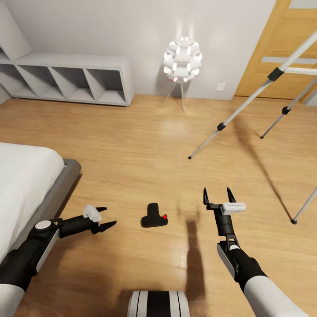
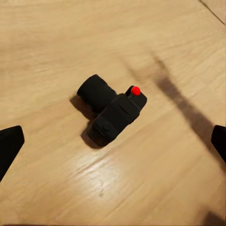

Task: Attach the digital camera to the camera tripod in the bedroom.

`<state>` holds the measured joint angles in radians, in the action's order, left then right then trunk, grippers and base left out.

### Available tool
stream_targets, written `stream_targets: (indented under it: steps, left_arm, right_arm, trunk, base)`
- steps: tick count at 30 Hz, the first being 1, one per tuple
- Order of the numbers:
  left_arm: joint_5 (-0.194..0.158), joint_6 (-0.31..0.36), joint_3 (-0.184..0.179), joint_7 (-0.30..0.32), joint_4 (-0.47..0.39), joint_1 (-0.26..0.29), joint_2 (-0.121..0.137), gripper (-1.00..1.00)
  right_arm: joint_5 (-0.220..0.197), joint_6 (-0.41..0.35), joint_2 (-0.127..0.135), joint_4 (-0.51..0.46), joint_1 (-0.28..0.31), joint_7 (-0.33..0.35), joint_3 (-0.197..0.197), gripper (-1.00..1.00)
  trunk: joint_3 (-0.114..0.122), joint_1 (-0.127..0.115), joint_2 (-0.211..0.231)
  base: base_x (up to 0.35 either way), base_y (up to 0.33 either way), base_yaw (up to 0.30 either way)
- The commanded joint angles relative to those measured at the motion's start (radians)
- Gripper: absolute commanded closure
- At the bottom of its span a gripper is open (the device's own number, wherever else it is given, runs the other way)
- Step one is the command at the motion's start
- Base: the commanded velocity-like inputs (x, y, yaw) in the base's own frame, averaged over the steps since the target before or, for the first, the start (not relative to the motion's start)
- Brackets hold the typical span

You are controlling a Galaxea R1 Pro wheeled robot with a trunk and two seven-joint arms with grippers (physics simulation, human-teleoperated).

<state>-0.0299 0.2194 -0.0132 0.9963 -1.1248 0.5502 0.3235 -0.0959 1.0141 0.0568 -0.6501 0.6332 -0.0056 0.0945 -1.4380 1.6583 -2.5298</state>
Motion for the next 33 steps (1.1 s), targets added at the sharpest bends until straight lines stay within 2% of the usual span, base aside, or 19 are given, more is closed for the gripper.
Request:
stream_targets:
  steps: [1, 5, 7, 10, 11, 13, 14, 16, 19, 23, 24, 33]
  left_arm:
    - [-0.004, 0.009, 0.023, 0.015, -0.001, 0.0, 0.0, -1.0]
    - [-0.004, 0.008, 0.055, 0.036, -0.003, 0.0, -0.005, -1.0]
    - [-0.004, 0.006, 0.054, 0.055, -0.008, 0.001, -0.014, -1.0]
    - [-0.001, 0.002, 0.031, 0.092, -0.012, 0.001, -0.04, -1.0]
    - [0.0, 0.002, 0.011, 0.105, -0.013, 0.001, -0.049, -1.0]
    - [0.001, 0.0, -0.012, 0.113, -0.013, 0.001, -0.054, -1.0]
    - [0.002, -0.002, -0.058, 0.121, -0.013, 0.001, -0.06, -1.0]
    - [0.002, -0.004, -0.079, 0.124, -0.013, 0.001, -0.061, -1.0]
    - [0.003, -0.008, -0.09, 0.125, -0.012, 0.001, -0.061, -1.0]
    - [0.003, -0.018, -0.099, 0.126, -0.011, 0.001, -0.061, -1.0]
    - [0.004, -0.028, -0.101, 0.126, -0.01, 0.001, -0.06, -1.0]
    - [0.004, -0.037, -0.101, 0.124, -0.008, 0.001, -0.059, -1.0]
  right_arm:
    - [-0.01, 0.003, 0.001, 0.001, 0.001, -0.001, 0.007, -1.0]
    - [-0.01, 0.003, 0.001, 0.001, 0.001, -0.001, 0.007, -1.0]
    - [-0.01, 0.003, 0.001, 0.001, 0.001, -0.001, 0.007, -1.0]
    - [-0.01, 0.003, 0.001, 0.001, 0.001, -0.001, 0.007, -1.0]
    - [-0.01, 0.003, 0.001, 0.001, 0.001, -0.001, 0.007, -1.0]
    - [-0.01, 0.003, 0.001, 0.001, 0.001, -0.001, 0.007, -1.0]
    - [-0.01, 0.003, 0.001, 0.001, 0.001, -0.001, 0.008, -1.0]
    - [-0.01, 0.003, 0.001, 0.001, 0.001, 0.0, 0.015, -1.0]
    - [-0.01, 0.003, 0.001, 0.001, 0.001, 0.0, 0.033, -1.0]
    - [-0.01, 0.003, 0.001, 0.001, 0.001, -0.001, 0.074, -1.0]
    - [-0.01, 0.004, 0.001, 0.001, 0.001, -0.002, 0.095, -1.0]
    - [-0.01, 0.005, 0.001, 0.001, 0.0, -0.002, 0.11, -1.0]
  trunk:
    - [-0.005, 0.0, -0.001]
    - [-0.02, 0.002, -0.001]
    - [-0.028, 0.003, -0.002]
    - [-0.039, 0.004, -0.003]
    - [-0.043, 0.005, -0.003]
    - [-0.051, 0.006, -0.003]
    - [-0.055, 0.006, -0.004]
    - [-0.063, 0.007, -0.004]
    - [-0.074, 0.008, -0.005]
    - [-0.09, 0.01, -0.006]
    - [-0.094, 0.011, -0.006]
    - [-0.128, 0.015, -0.008]
  base:
    - [0.0, 0.0, 0.0]
    - [0.0, 0.0, 0.0]
    - [0.0, 0.0, 0.0]
    - [0.0, 0.0, 0.0]
    - [0.0, 0.0, 0.0]
    - [0.0, 0.0, 0.0]
    - [0.0, 0.0, 0.0]
    - [0.0, 0.0, 0.0]
    - [0.0, 0.0, 0.0]
    - [0.0, 0.0, 0.0]
    - [0.0, 0.0, 0.0]
    - [0.0, 0.0, 0.0]
